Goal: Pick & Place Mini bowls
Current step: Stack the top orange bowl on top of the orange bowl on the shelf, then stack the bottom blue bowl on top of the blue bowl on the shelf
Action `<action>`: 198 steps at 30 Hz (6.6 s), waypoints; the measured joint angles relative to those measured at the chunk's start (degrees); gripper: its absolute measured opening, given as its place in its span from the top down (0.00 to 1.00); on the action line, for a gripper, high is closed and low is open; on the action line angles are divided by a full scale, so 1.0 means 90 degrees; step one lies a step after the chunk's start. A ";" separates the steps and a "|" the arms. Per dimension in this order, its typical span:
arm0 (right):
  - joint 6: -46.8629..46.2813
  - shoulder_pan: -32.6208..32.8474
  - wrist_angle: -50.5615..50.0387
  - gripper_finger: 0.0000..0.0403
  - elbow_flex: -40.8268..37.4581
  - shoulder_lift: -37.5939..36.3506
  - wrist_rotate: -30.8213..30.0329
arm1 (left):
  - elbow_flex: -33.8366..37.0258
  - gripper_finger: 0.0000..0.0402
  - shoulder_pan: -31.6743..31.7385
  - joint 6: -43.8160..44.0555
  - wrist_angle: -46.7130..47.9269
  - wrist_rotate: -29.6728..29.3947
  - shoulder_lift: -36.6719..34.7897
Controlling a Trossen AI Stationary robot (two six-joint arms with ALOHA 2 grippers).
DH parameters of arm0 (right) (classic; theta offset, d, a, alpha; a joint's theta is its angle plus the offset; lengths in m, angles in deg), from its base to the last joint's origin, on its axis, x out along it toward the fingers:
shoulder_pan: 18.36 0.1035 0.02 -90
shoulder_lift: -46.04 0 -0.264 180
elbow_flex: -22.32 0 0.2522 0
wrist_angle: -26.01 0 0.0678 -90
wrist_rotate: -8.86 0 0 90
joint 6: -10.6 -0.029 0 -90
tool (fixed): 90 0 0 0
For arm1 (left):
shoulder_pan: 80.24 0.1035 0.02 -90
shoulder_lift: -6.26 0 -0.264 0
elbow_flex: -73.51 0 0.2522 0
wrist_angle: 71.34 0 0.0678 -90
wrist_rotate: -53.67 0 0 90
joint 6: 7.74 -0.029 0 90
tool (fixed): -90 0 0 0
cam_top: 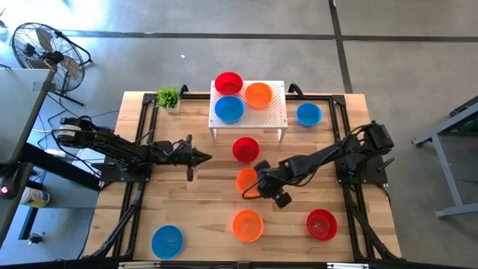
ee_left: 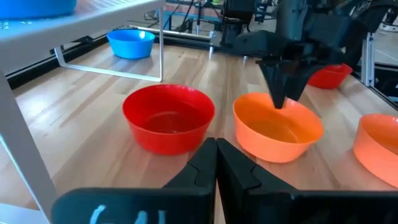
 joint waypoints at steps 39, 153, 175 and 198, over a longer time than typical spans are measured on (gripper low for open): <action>-0.2757 -0.0115 -0.0105 1.00 0.0015 -0.2615 0.0010 | -0.0008 1.00 -0.0002 0.0262 -0.0218 0.0100 0.0005; 0.0102 -0.4523 -0.4715 1.00 0.5770 0.0382 0.0706 | -0.0010 1.00 -0.0002 0.0243 -0.0102 0.0194 0.0002; 0.0147 -0.3979 -0.3658 1.00 0.4972 -0.0094 0.1416 | -0.0007 1.00 -0.0745 0.0227 0.0025 -0.0241 0.0002; -0.1773 -0.2137 0.5441 1.00 -0.4563 -0.5762 -0.0088 | -0.1269 1.00 -0.1010 0.0113 0.1963 0.0705 0.0002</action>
